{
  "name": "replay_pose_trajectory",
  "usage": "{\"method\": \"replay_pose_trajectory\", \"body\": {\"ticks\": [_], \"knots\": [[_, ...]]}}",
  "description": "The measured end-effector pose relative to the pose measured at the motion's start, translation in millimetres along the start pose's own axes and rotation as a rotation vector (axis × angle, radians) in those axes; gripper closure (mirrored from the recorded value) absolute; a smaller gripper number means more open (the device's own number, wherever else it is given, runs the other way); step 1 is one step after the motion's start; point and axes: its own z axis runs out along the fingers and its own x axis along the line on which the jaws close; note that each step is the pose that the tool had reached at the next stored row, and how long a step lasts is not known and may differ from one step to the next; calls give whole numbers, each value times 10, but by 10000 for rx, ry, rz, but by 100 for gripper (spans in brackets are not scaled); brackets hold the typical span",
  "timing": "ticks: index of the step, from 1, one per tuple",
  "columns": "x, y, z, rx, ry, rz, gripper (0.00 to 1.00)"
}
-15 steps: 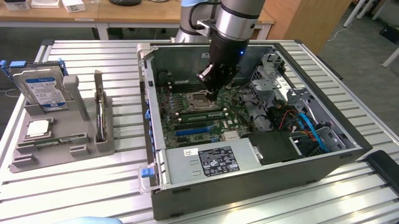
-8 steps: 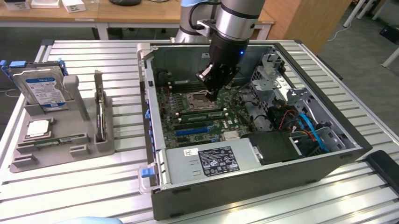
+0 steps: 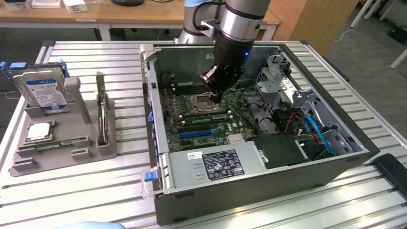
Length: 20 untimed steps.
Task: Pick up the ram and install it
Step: 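Press down the ram until it locks into place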
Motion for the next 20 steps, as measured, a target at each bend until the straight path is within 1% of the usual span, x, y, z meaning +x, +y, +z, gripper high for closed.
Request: {"method": "replay_pose_trajectory", "body": {"ticks": [4,20], "knots": [[0,0,-1,-41,5,428,90],[0,0,2,-264,15,2721,90]]}}
